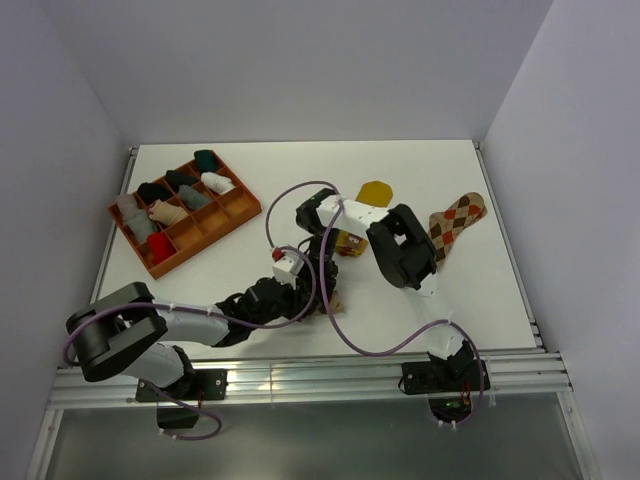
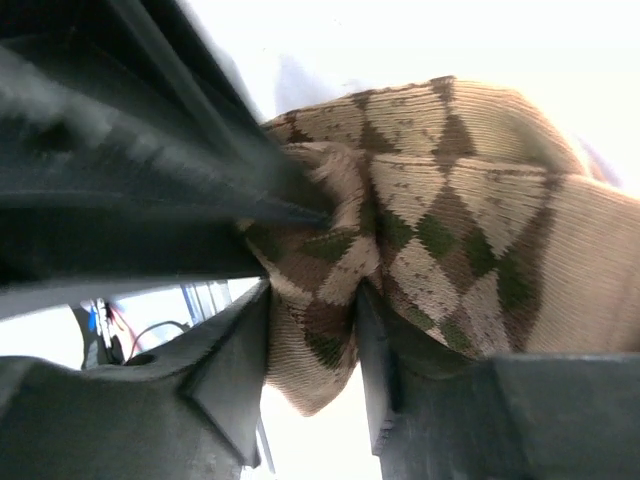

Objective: Roll the socks
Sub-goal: Roll the sock at the center of the board.

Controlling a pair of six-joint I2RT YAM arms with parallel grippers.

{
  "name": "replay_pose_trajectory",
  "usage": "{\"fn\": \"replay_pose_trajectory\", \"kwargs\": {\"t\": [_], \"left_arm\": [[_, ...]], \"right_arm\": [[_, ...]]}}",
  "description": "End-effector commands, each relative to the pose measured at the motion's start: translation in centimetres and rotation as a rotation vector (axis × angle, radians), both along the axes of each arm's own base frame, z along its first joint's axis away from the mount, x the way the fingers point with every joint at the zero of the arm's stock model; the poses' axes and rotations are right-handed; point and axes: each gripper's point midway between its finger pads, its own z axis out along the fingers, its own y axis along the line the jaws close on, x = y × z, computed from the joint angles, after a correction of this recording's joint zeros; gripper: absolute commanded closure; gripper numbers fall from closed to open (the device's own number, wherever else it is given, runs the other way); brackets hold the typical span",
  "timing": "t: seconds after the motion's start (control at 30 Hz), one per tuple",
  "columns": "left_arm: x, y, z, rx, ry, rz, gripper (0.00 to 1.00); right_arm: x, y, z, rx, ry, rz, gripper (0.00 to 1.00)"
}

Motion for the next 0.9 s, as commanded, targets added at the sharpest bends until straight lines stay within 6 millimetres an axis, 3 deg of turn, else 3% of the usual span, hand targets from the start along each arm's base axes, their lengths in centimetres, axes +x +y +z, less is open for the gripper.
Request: {"fn": "replay_pose_trajectory", "kwargs": {"t": [0.0,0.13,0.4,0.7,0.73,0.87], "left_arm": [[-1.5,-0.1,-1.3,-0.028,0.082,-0.019,0.80],[-2.3,0.3,-2.2,-0.036,0.128,-0.020,1.00],[-3.3,1.3,-3.8,-0.036,0.223,0.010,1.00],[-3.4,2.8,-4.9,-0.061,0.338,0.067,1.00],[-3.5,3.1,-5.3,-0.054,0.357,0.077,1.00],[-3.5,3.3,-5.5,-0.090,0.433,0.080,1.00]], "right_arm": [[1.6,0.5,-1.3,0.018,-0.069,-0.002,0.53],[1.9,0.8,-0.8,0.049,-0.098,-0.050,0.45],[3.9,0.7,2.2,0.145,-0.209,-0.181,0.34],[6.9,-1.9,4.9,0.242,-0.392,-0.345,0.31],[7.1,-2.2,6.0,0.266,-0.434,-0.357,0.31],[7.3,-3.5,6.4,0.313,-0.586,-0.373,0.30]]}}
